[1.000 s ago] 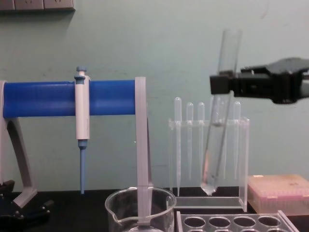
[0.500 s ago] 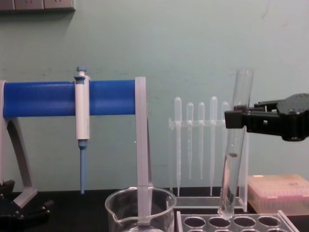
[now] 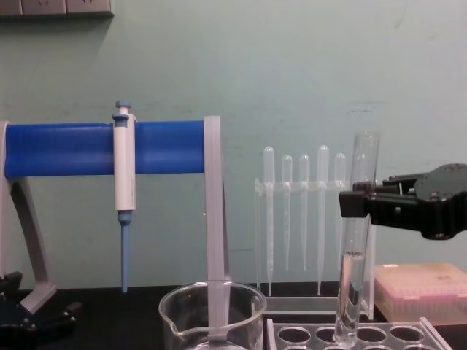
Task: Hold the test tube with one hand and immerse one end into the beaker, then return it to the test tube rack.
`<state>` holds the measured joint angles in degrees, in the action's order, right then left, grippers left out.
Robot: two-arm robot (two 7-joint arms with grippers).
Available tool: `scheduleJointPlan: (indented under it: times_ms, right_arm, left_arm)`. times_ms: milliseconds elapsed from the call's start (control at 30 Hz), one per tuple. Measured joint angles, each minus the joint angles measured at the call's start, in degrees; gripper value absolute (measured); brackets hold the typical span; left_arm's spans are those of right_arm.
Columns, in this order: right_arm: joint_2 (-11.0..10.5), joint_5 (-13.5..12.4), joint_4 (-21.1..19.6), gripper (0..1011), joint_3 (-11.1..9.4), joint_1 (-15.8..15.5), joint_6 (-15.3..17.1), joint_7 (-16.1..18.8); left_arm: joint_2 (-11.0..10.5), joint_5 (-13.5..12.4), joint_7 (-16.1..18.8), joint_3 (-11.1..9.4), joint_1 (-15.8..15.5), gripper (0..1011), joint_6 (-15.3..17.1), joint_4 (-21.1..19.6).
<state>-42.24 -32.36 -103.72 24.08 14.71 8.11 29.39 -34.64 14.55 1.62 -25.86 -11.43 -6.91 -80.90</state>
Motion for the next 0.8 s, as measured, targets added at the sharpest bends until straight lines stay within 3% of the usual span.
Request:
scheduleJointPlan:
  times_ms: [800]
  right_arm:
    - [2.7,2.6,3.5,243,0.5,-0.3,0.0,0.3]
  left_arm:
    - [0.0,0.0,0.0,0.0,0.0,1000,0.0,0.0]
